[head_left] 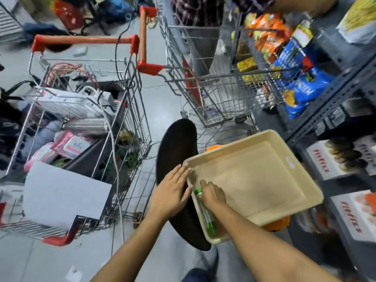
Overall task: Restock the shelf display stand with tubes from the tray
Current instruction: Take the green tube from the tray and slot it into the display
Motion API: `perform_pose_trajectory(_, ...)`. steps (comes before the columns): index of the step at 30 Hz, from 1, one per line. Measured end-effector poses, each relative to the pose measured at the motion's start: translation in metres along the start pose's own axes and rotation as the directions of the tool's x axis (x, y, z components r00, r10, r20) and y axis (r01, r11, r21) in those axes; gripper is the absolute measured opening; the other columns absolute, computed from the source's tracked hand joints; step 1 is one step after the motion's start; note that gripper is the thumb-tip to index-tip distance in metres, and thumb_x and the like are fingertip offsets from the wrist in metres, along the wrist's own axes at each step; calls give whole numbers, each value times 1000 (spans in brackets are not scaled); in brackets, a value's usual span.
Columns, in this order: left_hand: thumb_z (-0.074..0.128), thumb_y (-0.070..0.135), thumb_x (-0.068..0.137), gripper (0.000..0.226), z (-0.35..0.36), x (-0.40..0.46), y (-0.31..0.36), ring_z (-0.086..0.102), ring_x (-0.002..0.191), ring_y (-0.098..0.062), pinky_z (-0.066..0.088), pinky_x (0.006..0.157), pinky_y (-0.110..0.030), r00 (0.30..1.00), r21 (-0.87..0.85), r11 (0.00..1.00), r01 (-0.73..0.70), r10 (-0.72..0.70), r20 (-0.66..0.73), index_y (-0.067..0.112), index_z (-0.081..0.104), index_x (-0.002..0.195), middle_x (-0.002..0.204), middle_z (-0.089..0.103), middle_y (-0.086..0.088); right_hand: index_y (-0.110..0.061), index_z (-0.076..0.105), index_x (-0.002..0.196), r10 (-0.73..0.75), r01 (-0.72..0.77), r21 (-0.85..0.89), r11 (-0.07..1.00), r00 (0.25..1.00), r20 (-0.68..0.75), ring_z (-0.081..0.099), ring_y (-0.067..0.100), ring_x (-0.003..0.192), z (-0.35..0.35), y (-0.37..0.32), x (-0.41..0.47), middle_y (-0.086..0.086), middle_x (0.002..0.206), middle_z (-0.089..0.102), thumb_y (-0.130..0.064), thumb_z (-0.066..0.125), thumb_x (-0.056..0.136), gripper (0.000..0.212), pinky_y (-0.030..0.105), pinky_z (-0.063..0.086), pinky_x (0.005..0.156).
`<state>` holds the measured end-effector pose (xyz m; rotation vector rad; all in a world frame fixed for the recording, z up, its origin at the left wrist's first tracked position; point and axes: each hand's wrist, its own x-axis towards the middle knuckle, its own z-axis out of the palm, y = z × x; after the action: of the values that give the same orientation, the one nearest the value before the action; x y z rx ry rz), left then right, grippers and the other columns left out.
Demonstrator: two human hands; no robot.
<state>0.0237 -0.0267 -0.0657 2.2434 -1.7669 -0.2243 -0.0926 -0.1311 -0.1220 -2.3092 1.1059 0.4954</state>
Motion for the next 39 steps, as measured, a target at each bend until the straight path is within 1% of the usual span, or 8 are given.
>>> perform_pose_trajectory(8,33,49,94,57,0,-1,0,22,138,-18,14,113,-29,999,4,999,32,-32,-15,13,38,139,148,35,-3,-8,48,132,-8,8,2,1000,967,253,54,34,122,-11,-16,31,19,132,56,-18,45,95,38,39,45,98)
perform_pose_trajectory(17,33,48,95,54,3,-4,-2,21,139,-15,20,112,-30,998,8,998,56,-56,6,17,38,140,150,32,0,-2,67,102,-148,173,-52,984,938,313,63,35,103,-61,-10,5,21,110,69,-24,70,82,30,31,46,76)
perform_pose_trajectory(21,19,56,92,65,-1,1,1,19,139,-16,13,113,-27,993,-71,991,116,-113,43,16,38,139,151,25,1,-6,67,101,-189,204,-58,977,962,195,63,35,102,-106,-5,-28,20,109,68,-20,72,81,25,33,49,82)
perform_pose_trajectory(25,23,57,89,67,-29,45,22,20,139,-17,13,111,-30,974,-287,937,201,-222,-42,14,41,137,152,26,-3,-12,59,86,-270,268,-43,963,961,-57,60,33,90,-177,-2,-88,16,91,60,-8,60,84,4,28,40,68)
perform_pose_trajectory(28,19,62,87,75,-69,98,58,22,138,-20,15,111,-31,990,-286,958,24,-62,-126,10,40,137,151,28,-7,-14,58,110,-282,277,-55,959,934,-219,59,28,99,-236,3,-144,11,110,60,-1,63,81,32,38,49,82)
perform_pose_trajectory(31,4,72,83,89,-108,144,99,17,140,-17,15,114,-34,975,-282,948,-149,93,-203,11,34,141,153,24,-7,-23,57,114,-267,269,-49,962,882,-388,57,23,99,-291,11,-202,4,112,58,1,64,80,42,42,48,89)
perform_pose_trajectory(35,6,70,85,84,-140,180,159,18,139,-17,13,113,-32,926,-280,899,-337,263,-269,14,37,139,152,26,-4,-24,58,116,-281,227,-166,960,807,-520,54,19,106,-360,23,-277,2,114,59,-3,63,81,41,26,40,81)
perform_pose_trajectory(39,4,68,87,86,-163,217,243,28,136,-22,12,111,-26,822,-232,803,-549,469,-325,8,46,133,147,36,-12,-24,62,103,-203,80,-217,973,747,-633,44,-1,71,-419,35,-360,-17,87,52,-17,73,78,28,8,36,66)
